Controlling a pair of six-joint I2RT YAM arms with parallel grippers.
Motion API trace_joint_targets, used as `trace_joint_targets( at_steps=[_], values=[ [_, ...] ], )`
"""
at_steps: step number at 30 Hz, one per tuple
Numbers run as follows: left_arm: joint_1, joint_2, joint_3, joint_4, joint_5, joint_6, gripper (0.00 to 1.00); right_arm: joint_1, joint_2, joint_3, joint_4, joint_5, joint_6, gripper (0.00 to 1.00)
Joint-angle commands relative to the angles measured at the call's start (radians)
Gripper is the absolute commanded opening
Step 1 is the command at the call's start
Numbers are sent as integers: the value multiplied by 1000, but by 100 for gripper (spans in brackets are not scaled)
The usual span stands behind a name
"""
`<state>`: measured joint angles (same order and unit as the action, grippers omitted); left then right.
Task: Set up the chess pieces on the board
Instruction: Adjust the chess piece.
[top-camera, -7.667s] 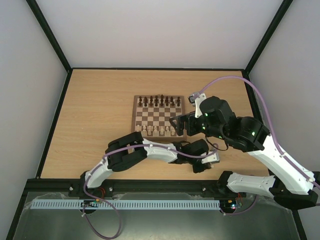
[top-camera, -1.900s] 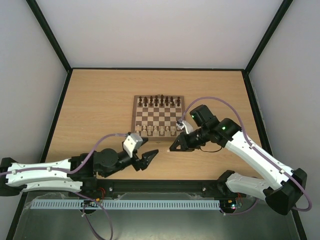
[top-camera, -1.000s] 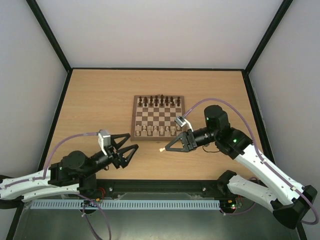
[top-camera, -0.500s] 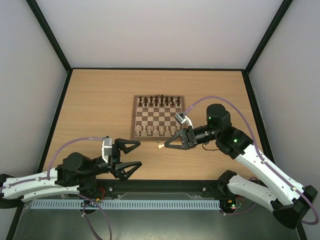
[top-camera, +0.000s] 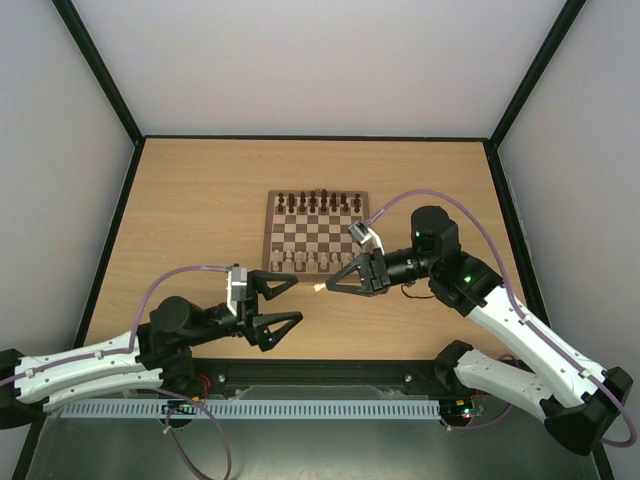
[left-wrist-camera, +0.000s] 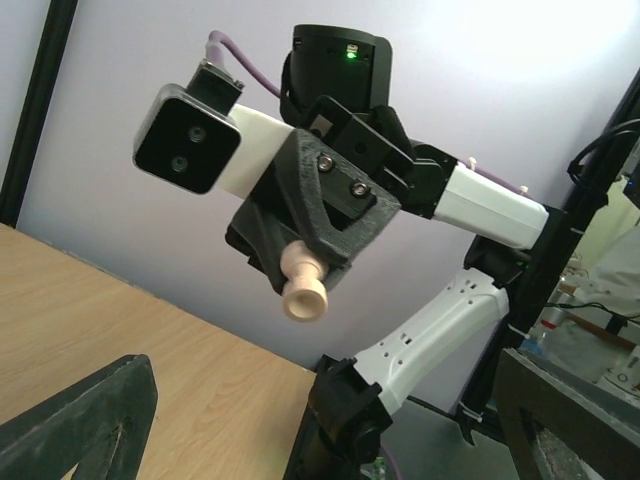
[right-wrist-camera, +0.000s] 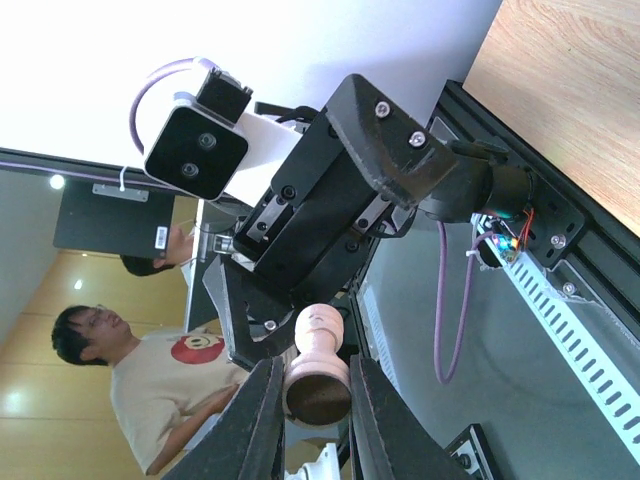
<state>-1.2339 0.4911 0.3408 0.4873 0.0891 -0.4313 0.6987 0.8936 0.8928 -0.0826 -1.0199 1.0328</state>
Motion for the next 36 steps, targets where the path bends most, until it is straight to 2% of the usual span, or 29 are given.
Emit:
trace_joint_targets(
  at_steps=[1,9,20,29,36],
  values=[
    [60,60,-9,143,93,-52,95,-1,8,8,35,-16,-3,13],
    [96,159,9,223,146,-74,84,-1,34,-1,29,-22,-31,13],
    [107,216,31,247,173,-63,51,-2,60,-7,14,-28,-71,13],
    [124,188,18,251,144,-69,49,-1,69,-20,-1,-28,-90,13],
    [137,185,12,254,151,-76,32,-1,73,-22,2,-21,-91,12]
  ],
)
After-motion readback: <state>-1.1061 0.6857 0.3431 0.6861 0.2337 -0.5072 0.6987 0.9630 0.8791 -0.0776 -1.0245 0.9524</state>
